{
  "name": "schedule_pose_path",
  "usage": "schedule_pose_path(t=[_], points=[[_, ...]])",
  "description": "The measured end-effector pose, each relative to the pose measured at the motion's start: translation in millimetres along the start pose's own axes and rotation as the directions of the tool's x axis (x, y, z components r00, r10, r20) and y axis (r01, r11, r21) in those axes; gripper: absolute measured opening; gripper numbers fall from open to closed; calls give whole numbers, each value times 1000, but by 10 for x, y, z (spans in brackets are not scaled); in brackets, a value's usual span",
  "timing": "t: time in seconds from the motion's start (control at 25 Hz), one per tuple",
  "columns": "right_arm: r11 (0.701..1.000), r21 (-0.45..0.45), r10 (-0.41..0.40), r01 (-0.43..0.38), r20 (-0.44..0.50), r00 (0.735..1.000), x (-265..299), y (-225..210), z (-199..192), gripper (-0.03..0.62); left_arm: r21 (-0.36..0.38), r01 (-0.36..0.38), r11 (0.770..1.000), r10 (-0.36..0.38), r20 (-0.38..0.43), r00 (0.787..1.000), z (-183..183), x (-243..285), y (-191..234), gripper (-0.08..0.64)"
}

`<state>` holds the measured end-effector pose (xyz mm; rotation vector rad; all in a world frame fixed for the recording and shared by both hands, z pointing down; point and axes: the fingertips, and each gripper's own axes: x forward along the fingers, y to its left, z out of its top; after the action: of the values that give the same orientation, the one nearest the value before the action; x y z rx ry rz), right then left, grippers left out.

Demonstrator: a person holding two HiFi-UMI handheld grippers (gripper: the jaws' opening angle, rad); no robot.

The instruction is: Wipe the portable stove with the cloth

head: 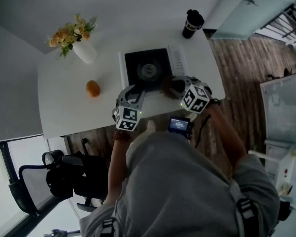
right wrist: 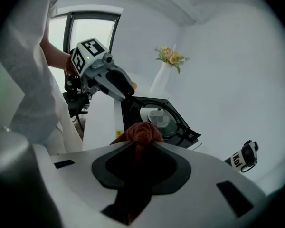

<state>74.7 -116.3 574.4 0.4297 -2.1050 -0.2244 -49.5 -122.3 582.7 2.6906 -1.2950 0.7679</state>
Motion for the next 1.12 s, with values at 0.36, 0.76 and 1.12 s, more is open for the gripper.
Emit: schedule_pose_path(t=[0.36,0.76,1.12], points=[[968,-242,-111,70,-159,981,115,66,-4,97,1,-1,1000,1,-34,999,-102,-9,49,164],[944,-330,-48,-19,-193,980,271,165,88,91,-164,29,986,-21,53,998,-31,-78,156,164],[894,-448,-93,-8,-203,975,321,214,186,89,-174,26,984,-15,67,998,-31,-83,181,147]])
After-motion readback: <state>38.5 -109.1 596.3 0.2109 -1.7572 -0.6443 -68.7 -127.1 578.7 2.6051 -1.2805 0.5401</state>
